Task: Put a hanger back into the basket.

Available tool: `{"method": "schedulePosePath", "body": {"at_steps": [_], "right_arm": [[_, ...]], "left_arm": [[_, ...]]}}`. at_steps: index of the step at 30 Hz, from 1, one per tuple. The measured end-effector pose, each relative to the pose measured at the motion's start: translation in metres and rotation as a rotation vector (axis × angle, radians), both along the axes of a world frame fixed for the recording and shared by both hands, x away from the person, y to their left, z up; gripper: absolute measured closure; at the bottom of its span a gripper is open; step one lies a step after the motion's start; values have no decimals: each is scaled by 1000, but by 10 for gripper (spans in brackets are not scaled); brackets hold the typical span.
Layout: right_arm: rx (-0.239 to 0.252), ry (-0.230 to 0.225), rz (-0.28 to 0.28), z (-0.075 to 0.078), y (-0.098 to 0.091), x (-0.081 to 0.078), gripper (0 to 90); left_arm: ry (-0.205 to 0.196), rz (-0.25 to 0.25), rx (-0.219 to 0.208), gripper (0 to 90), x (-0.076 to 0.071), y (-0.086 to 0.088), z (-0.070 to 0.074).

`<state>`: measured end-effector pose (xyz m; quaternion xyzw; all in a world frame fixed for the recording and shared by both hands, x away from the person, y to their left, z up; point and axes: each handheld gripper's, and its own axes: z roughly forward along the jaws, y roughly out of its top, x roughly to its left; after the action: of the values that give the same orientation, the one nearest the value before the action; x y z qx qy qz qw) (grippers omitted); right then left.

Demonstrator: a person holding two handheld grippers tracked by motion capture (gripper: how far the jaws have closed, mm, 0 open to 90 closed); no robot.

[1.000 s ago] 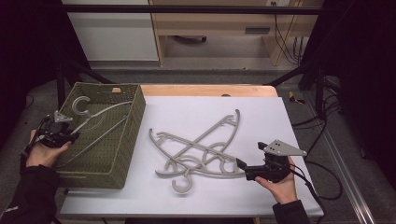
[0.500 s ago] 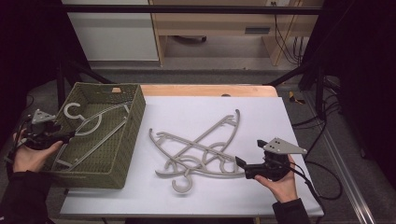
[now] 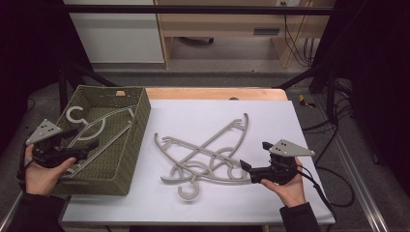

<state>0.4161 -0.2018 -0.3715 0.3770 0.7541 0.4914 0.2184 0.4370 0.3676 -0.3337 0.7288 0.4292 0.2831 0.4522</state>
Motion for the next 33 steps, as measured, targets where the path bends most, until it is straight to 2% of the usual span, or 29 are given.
{"method": "schedulePosePath", "body": {"at_steps": [1,4,5,14,17,23,29,33], "right_arm": [[-1,-6,2,1,0,1,34],[5,-15,6,2,1,0,34],[6,-16,6,2,1,0,34],[9,-19,13,4,0,-2,32],[9,-12,18,4,0,-4,32],[-12,0,44,2,4,-3,43],[-53,23,103,2,16,0,69],[-106,55,152,2,28,4,71]], "left_arm": [[-9,-25,-25,131,-3,-9,0],[-27,-60,-42,111,-8,-24,-1],[-28,-90,-53,108,-11,-33,-3],[-54,-197,-66,83,-24,-73,-14],[-41,-217,-65,78,-26,-82,-20],[-29,-242,-67,78,-28,-89,-26],[-20,-263,-62,75,-30,-93,-31],[-18,-269,-56,70,-30,-94,-33]]}}
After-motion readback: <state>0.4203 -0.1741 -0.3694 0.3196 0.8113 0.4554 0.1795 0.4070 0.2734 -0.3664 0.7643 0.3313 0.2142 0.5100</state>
